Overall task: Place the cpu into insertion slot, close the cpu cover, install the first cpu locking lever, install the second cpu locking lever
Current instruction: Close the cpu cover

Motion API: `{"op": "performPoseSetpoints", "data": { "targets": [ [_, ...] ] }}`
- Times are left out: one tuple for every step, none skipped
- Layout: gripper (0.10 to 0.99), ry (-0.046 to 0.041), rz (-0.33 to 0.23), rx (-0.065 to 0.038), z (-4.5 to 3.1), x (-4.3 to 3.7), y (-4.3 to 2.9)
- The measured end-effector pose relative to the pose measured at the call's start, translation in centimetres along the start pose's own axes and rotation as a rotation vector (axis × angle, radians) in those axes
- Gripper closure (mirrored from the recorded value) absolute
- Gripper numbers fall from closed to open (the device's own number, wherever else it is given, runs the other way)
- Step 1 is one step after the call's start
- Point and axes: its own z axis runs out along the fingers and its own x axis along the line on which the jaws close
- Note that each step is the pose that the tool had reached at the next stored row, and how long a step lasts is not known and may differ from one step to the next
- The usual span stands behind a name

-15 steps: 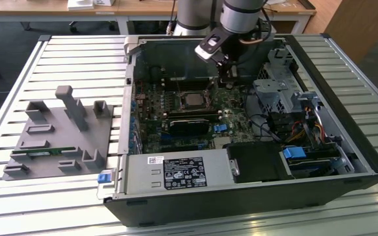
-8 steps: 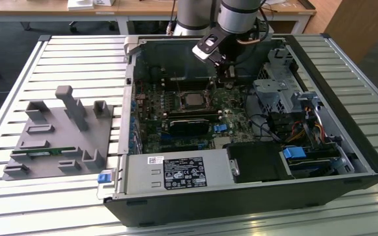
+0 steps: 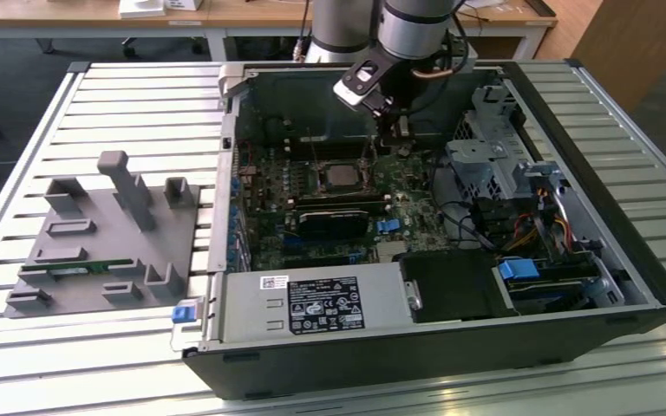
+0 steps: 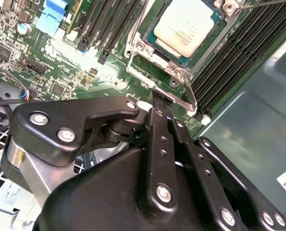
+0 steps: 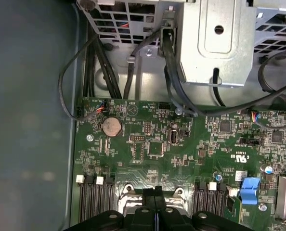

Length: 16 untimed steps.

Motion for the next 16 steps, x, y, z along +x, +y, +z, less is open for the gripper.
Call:
{"op": "performPoseSetpoints", "data": {
  "targets": [
    [0.980,0.0000,0.000,0.000,0.01,0.00,-0.09],
    [0.980,-0.0001,0.000,0.000,0.01,0.01,-0.19],
    [0.980,0.0000,0.000,0.000,0.02,0.01,-0.29],
    [0.980,0.0000,0.000,0.000,0.03,0.02,-0.38],
    [0.980,0.0000,0.000,0.000,0.03,0.02,-0.48],
    [0.980,0.0000,0.000,0.000,0.04,0.02,-0.57],
    [0.980,-0.0001,0.000,0.000,0.04,0.03,-0.66],
    [0.980,0.0000,0.000,0.000,0.05,0.03,-0.76],
    [0.980,0.0000,0.000,0.000,0.06,0.04,-0.88],
    [0.980,0.0000,0.000,0.000,0.07,0.04,-0.98],
    [0.980,0.0000,0.000,0.000,0.07,0.05,-1.09],
    [0.980,-0.0001,0.000,0.000,0.08,0.05,-1.20],
    [0.980,-0.0001,0.000,0.000,0.09,0.06,-1.32],
    [0.980,0.0000,0.000,0.000,0.10,0.06,-1.43],
    [0.980,0.0000,0.000,0.000,0.11,0.07,-1.55],
    [0.980,0.0000,0.000,0.000,0.13,0.08,-1.71]
  ]
}}
